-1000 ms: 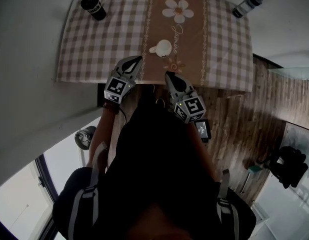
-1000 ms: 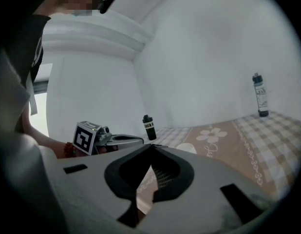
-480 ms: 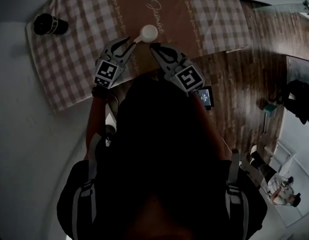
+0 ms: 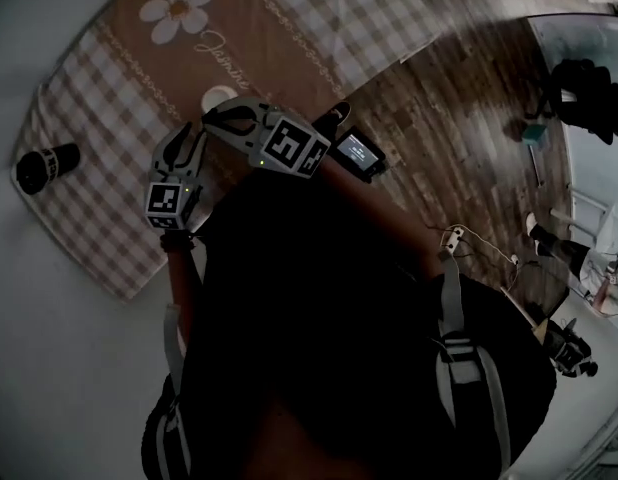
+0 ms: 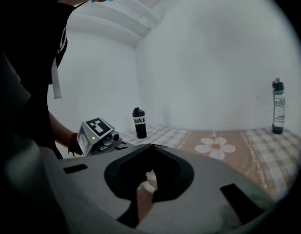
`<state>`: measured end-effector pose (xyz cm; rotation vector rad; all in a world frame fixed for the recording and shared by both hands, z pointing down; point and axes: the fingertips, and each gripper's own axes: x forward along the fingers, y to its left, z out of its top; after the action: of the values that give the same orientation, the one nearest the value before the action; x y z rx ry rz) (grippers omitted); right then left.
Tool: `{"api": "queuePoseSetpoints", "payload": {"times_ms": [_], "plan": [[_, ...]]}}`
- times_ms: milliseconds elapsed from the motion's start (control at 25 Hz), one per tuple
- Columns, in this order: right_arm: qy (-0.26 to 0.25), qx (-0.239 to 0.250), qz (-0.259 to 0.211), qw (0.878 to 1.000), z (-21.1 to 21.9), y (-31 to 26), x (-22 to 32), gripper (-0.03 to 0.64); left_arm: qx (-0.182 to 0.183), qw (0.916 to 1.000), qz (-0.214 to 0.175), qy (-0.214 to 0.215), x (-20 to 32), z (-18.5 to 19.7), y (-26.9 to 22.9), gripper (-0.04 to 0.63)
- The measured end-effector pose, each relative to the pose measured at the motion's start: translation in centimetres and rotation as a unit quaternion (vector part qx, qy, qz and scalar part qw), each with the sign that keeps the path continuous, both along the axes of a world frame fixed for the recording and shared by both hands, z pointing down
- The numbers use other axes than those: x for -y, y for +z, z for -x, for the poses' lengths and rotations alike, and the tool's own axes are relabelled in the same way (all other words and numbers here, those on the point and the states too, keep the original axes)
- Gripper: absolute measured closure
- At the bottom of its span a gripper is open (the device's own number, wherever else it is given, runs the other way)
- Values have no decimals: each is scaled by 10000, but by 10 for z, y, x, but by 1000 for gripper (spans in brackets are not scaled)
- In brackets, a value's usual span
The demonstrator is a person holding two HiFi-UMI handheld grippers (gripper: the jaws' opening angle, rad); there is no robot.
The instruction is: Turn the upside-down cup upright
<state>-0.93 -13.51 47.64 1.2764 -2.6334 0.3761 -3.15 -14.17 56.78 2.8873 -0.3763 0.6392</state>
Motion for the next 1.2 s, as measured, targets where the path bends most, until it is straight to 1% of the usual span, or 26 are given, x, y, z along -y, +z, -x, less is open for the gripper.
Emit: {"api": "queuePoseSetpoints", "payload": {"times_ms": [200,440,640,800,920,1000,1040,1200], "plan": [[169,99,79,9998,-13,3,6,615,43,10000,-52,57,-2,1,1,454],[179,90,102,9997,-8,12,10,615,26,9997,-95,217,-2,-3,2,453],[343,97,126,9993,-14,15,10,615,30,9985,-138,528,-14,-15,4,453],[478,42,172,9987,-20,18,13,615,145,9979,-209,600,-14,-22,9,453],[592,59,190,9980,-26,18,16,615,319,9968,-303,663,-11,-23,13,454],[655,51,222,9976,-30,19,15,615,383,9966,-356,633,-11,-23,14,496],[686,41,242,9973,-32,21,15,615,385,9968,-352,613,-10,-23,14,506],[793,22,324,9963,-38,27,13,615,427,9963,-376,644,-9,-23,15,506]]}}
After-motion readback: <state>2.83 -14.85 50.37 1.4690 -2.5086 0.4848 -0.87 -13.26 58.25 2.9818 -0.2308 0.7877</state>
